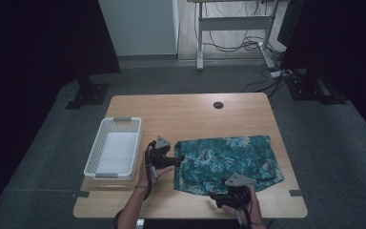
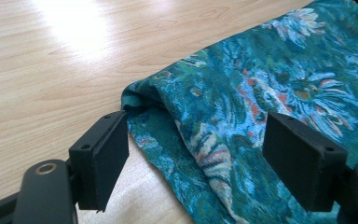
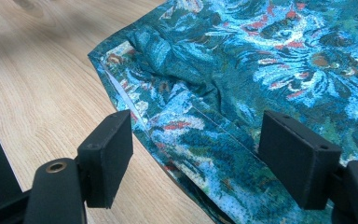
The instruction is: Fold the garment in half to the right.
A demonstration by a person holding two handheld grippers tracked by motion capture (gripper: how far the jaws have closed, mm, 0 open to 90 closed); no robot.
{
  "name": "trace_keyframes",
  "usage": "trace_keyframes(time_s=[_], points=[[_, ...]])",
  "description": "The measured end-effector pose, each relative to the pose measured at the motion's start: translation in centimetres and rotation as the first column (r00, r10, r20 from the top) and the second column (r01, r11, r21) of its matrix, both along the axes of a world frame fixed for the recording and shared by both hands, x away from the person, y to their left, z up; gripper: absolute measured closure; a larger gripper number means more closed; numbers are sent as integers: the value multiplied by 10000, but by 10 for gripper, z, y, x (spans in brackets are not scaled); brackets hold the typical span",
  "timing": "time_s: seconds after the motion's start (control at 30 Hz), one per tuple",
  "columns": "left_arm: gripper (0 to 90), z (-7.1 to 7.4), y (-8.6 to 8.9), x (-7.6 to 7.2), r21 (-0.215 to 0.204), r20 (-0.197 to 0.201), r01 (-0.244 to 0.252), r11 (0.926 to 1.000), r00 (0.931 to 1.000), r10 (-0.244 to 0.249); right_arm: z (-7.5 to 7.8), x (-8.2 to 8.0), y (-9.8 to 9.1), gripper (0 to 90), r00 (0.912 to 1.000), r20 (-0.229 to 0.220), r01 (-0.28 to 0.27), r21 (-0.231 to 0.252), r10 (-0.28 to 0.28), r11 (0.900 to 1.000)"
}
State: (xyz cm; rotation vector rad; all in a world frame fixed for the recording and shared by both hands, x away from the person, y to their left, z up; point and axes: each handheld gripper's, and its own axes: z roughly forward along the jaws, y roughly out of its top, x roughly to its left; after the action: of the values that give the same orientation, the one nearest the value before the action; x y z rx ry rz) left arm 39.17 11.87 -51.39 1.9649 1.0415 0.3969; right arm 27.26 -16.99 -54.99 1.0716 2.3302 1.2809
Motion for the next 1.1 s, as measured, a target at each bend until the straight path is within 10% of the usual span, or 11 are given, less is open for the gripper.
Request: trace_keyframes(time_s=[1.1], points=[[228,-9,-22,33,325,48,164,9993,9999,-166,0,4,4,254,10000,26,-50,-162,51,9999]])
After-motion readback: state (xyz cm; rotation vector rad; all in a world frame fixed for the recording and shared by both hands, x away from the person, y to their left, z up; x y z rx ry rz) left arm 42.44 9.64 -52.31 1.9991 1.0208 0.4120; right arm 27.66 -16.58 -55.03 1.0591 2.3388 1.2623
